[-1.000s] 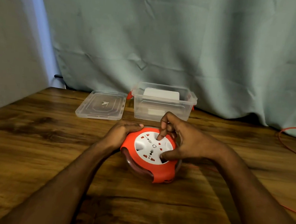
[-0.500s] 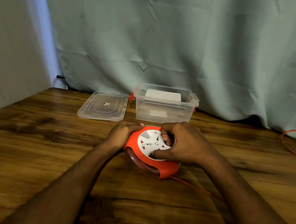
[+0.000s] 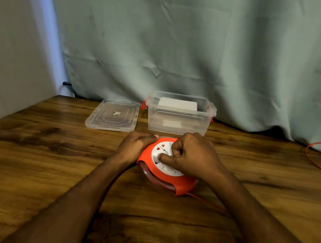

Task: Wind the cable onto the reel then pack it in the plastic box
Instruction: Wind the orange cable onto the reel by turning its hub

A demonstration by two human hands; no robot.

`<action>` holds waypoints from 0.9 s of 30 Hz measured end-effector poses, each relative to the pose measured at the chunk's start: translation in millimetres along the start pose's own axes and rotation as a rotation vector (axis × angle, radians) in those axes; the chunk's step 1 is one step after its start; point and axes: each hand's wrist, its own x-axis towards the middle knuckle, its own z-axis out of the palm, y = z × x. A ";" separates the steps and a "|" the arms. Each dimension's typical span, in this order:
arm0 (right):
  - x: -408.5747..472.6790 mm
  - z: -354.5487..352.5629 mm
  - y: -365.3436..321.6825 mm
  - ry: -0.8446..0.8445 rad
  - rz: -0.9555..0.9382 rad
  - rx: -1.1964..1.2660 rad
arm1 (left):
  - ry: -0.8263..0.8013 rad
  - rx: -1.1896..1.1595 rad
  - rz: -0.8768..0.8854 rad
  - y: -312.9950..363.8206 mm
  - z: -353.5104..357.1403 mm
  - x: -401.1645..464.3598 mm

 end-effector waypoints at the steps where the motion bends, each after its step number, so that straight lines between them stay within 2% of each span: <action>1: -0.2 -0.3 0.0 0.006 -0.001 0.000 | -0.001 0.002 0.005 0.5 0.0 -0.5; 4: 0.0 -9.7 5.9 0.016 -0.015 0.009 | 0.016 0.004 0.004 1.4 0.4 -0.1; 9: 2.0 -31.5 37.7 -0.248 -0.072 0.207 | 0.039 -0.009 -0.005 0.0 0.0 1.6; 13: 0.3 -32.0 41.8 -0.317 -0.094 0.274 | 0.050 -0.017 0.002 1.0 1.4 2.0; 20: -0.9 -27.9 39.0 -0.271 -0.125 0.276 | 0.031 -0.038 -0.008 1.9 1.5 1.1; 27: -4.4 -24.0 24.0 -0.160 -0.111 0.097 | 0.051 -0.049 0.002 0.9 1.9 0.7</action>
